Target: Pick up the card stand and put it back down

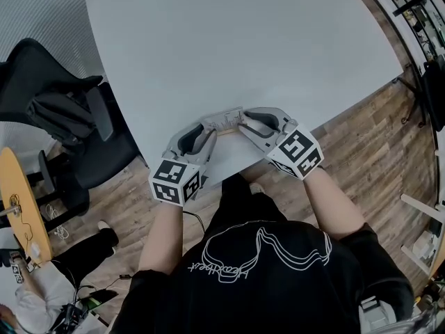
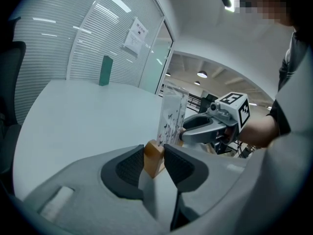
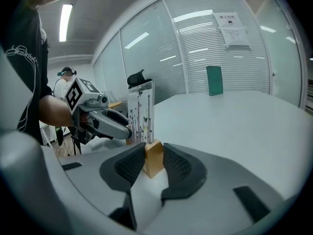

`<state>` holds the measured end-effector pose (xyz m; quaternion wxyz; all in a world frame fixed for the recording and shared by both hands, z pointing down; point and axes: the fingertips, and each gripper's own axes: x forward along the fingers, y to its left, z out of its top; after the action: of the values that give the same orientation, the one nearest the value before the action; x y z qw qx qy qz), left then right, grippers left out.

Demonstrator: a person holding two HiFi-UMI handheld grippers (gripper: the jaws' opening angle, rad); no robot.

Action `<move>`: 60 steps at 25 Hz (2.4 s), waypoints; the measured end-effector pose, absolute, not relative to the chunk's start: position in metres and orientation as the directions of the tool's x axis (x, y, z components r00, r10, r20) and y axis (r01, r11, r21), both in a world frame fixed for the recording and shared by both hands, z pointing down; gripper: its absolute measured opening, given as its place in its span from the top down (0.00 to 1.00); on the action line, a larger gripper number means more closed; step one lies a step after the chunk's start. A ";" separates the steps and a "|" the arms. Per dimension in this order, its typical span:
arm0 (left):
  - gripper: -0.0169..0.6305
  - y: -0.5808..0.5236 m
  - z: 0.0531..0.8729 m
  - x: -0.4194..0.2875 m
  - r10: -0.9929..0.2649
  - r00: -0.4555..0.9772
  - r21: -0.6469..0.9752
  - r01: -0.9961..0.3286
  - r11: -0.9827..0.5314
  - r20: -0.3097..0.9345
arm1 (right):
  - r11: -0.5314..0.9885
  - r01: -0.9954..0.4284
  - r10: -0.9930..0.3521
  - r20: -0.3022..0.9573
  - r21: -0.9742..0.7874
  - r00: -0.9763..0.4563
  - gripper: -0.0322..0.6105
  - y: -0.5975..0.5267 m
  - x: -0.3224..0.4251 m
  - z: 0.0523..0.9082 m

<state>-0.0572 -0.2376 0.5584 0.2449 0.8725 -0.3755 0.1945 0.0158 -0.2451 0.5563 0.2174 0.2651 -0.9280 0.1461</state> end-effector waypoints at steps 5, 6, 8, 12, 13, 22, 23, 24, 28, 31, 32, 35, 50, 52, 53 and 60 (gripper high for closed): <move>0.77 -0.235 0.551 -0.056 -0.573 0.635 0.282 -0.759 -0.587 0.517 | 0.814 -0.561 -0.443 0.462 -0.153 -0.768 0.77 -0.245 0.017 0.547; 0.77 -0.234 0.548 -0.055 -0.578 0.633 0.280 -0.761 -0.585 0.515 | 0.815 -0.559 -0.444 0.458 -0.151 -0.770 0.77 -0.244 0.018 0.544; 0.77 -0.231 0.543 -0.054 -0.585 0.629 0.274 -0.765 -0.583 0.511 | 0.818 -0.556 -0.446 0.449 -0.145 -0.774 0.77 -0.241 0.019 0.538; 0.77 -0.223 0.529 -0.054 -0.595 0.620 0.260 -0.772 -0.580 0.512 | 0.826 -0.547 -0.447 0.434 -0.136 -0.782 0.77 -0.234 0.019 0.525; 0.77 -0.221 0.525 -0.054 -0.598 0.617 0.256 -0.774 -0.579 0.512 | 0.827 -0.545 -0.447 0.429 -0.135 -0.785 0.77 -0.231 0.019 0.521; 0.77 -0.188 0.473 -0.048 -0.660 0.589 0.208 -0.798 -0.566 0.466 | 0.837 -0.530 -0.455 0.367 -0.134 -0.811 0.77 -0.200 0.026 0.472; 0.77 -0.182 0.467 -0.047 -0.665 0.587 0.206 -0.800 -0.563 0.462 | 0.839 -0.528 -0.455 0.363 -0.130 -0.813 0.77 -0.194 0.026 0.465; 0.77 -0.177 0.461 -0.047 -0.670 0.584 0.204 -0.803 -0.560 0.458 | 0.842 -0.524 -0.453 0.360 -0.127 -0.815 0.77 -0.189 0.027 0.460; 0.77 -0.155 0.438 -0.043 -0.690 0.576 0.187 -0.809 -0.557 0.438 | 0.850 -0.515 -0.451 0.355 -0.108 -0.819 0.77 -0.168 0.031 0.437; 0.77 -0.138 0.422 -0.037 -0.704 0.566 0.172 -0.816 -0.551 0.429 | 0.859 -0.506 -0.451 0.351 -0.081 -0.821 0.77 -0.151 0.037 0.422; 0.77 -0.132 0.418 -0.034 -0.710 0.561 0.168 -0.820 -0.547 0.425 | 0.861 -0.503 -0.449 0.349 -0.078 -0.822 0.77 -0.146 0.039 0.418; 0.77 -0.113 0.406 -0.025 -0.723 0.554 0.173 -0.827 -0.535 0.413 | 0.863 -0.499 -0.447 0.345 -0.075 -0.825 0.77 -0.128 0.049 0.405; 0.77 -0.051 0.363 -0.003 -0.750 0.538 0.171 -0.840 -0.515 0.384 | 0.871 -0.485 -0.436 0.326 -0.082 -0.839 0.77 -0.067 0.071 0.364; 0.77 -0.046 0.361 -0.001 -0.754 0.533 0.168 -0.843 -0.511 0.383 | 0.873 -0.482 -0.437 0.322 -0.074 -0.840 0.77 -0.063 0.073 0.361; 0.77 -0.044 0.360 -0.001 -0.757 0.529 0.165 -0.846 -0.508 0.382 | 0.874 -0.480 -0.436 0.320 -0.071 -0.841 0.77 -0.061 0.073 0.360; 0.77 -0.033 0.356 -0.006 -0.772 0.507 0.155 -0.859 -0.487 0.384 | 0.885 -0.461 -0.419 0.319 -0.066 -0.850 0.77 -0.053 0.068 0.358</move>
<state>-0.0055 -0.0333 0.3564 0.1654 0.8521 -0.4786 0.1322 0.0679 -0.0526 0.3579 0.1494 0.2295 -0.9592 0.0704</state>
